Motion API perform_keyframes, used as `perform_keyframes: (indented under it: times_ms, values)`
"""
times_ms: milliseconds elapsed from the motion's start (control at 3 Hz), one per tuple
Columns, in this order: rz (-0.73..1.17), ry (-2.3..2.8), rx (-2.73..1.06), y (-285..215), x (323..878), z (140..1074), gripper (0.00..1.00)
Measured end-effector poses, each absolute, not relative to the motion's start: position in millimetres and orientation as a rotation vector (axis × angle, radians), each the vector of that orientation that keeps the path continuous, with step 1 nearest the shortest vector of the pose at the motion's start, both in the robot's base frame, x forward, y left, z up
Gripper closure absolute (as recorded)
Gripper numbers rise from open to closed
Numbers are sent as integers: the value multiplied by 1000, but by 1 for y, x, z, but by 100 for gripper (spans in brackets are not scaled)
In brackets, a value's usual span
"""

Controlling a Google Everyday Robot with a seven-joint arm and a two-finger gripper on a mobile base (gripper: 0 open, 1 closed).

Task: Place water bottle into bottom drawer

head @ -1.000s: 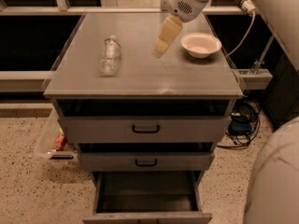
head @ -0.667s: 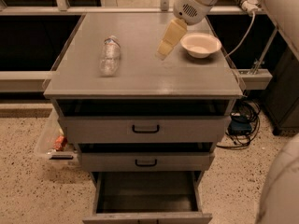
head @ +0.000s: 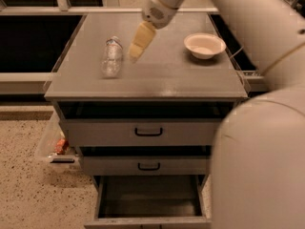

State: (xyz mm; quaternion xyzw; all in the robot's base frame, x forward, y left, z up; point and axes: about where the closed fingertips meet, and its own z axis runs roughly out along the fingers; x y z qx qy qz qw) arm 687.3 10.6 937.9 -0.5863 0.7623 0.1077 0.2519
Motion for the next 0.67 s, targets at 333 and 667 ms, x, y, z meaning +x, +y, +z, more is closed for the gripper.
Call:
perform_keyframes:
  times_ms: [333, 667]
  values:
    - [338, 2038, -1728, 75, 695, 924, 0]
    - [362, 2034, -1801, 116, 703, 909, 0]
